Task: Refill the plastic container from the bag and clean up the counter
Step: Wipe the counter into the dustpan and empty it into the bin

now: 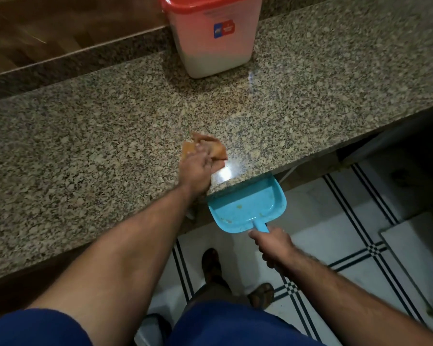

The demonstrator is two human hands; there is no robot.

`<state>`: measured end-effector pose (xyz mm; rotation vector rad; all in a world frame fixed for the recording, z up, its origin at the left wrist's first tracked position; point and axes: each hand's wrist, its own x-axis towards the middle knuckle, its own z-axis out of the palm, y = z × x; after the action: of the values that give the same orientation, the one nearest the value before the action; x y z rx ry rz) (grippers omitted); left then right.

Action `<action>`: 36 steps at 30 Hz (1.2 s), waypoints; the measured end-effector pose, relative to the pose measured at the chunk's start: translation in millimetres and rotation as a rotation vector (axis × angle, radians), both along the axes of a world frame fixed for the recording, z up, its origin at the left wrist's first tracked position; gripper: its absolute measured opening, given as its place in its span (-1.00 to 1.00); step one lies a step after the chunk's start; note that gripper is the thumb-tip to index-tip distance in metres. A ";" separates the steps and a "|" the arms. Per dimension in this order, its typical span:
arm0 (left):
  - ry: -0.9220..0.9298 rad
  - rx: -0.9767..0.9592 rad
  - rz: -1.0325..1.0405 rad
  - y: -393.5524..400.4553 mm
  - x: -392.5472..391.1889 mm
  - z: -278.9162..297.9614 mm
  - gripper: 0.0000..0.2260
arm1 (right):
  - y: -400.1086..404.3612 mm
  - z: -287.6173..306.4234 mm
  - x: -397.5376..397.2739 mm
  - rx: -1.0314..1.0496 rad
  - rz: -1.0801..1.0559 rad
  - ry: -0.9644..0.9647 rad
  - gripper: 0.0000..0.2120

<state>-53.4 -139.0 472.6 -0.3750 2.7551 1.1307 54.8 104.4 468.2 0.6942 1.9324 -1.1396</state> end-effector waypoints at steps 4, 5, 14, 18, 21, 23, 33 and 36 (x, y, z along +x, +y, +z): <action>-0.055 0.319 -0.084 42.5 22.6 16.8 -0.70 | -7.1 3.1 -8.8 -0.014 -0.054 -0.009 -0.81; -0.069 0.440 -0.035 48.4 21.1 19.8 -0.70 | -8.7 4.2 -10.4 -0.021 -0.066 -0.013 -0.82; 0.060 0.561 0.397 -2.2 12.4 34.1 -0.69 | -1.3 11.9 -13.3 -0.008 -0.062 -0.035 -0.80; -0.035 0.054 -0.191 -6.9 44.1 8.9 -0.55 | -3.9 10.6 -15.5 -0.014 -0.062 -0.039 -0.83; -0.100 -0.379 -0.671 -9.7 48.4 -8.4 -0.09 | -4.6 11.3 -15.4 -0.016 -0.050 -0.041 -0.85; -0.043 -0.365 -0.668 -15.7 43.5 1.2 -0.21 | -3.8 12.2 -15.8 -0.020 -0.054 -0.049 -0.84; 0.276 -0.110 0.006 -62.7 3.5 64.6 -0.65 | -2.5 23.8 -20.7 0.007 -0.001 -0.027 -0.87; 0.123 -0.084 0.052 -34.5 10.4 53.7 -0.72 | -4.3 19.6 -20.5 -0.007 -0.014 -0.043 -0.83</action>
<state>-43.1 -173.5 526.3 -0.4016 2.9231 1.0874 34.3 100.0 487.8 0.7241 1.8889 -1.1309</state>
